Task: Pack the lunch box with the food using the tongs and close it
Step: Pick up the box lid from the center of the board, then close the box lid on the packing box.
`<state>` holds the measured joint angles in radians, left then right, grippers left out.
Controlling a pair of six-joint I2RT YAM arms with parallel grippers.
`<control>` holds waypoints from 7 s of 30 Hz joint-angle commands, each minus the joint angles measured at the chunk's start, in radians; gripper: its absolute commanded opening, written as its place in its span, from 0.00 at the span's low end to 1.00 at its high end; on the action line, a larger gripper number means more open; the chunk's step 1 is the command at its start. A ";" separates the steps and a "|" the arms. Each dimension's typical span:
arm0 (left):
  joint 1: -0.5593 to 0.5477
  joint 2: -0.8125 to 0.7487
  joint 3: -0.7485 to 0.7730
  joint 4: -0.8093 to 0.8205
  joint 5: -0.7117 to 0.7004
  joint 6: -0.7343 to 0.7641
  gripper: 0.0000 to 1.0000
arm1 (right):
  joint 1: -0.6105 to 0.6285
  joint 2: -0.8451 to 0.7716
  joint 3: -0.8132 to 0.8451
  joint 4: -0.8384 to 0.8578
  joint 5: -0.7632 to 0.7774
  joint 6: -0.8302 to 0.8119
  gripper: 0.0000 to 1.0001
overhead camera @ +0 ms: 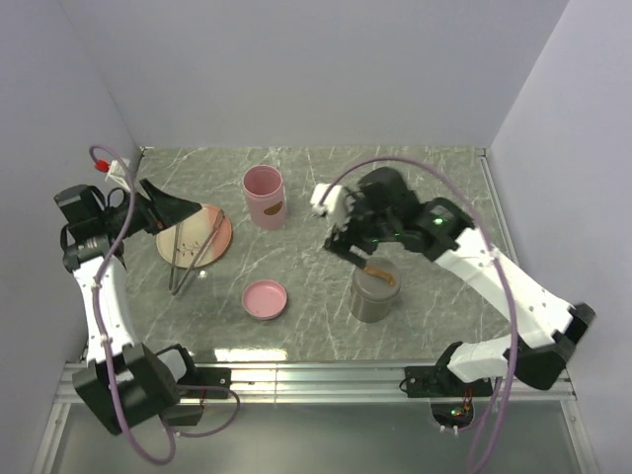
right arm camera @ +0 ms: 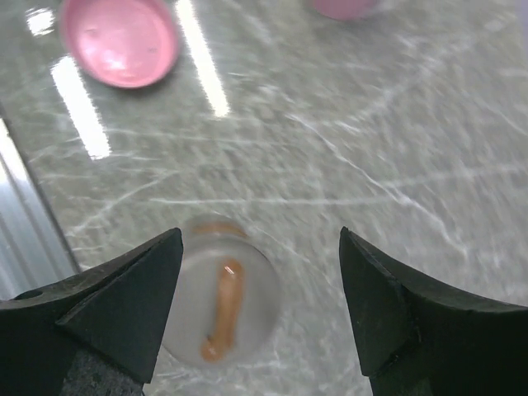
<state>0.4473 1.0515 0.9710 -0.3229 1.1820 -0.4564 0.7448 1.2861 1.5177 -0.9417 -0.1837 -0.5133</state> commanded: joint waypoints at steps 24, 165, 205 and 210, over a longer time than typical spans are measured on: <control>0.222 0.039 0.150 -0.533 -0.033 0.624 0.99 | 0.438 0.562 0.007 0.322 -0.120 -0.125 0.77; -0.811 0.033 -0.104 0.966 -0.588 -0.332 0.01 | -0.163 0.285 -0.462 2.221 -0.531 2.420 0.14; -0.763 0.591 0.594 0.051 -1.154 0.484 0.00 | -0.502 -0.027 0.111 0.302 -0.390 0.541 1.00; -0.763 0.634 0.571 0.084 -1.136 0.463 0.00 | -0.542 -0.036 0.099 0.313 -0.418 0.558 1.00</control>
<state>-0.3172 1.6794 1.5105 -0.3035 0.0444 0.0109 0.2222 1.2583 1.6226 -0.6312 -0.6106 0.0708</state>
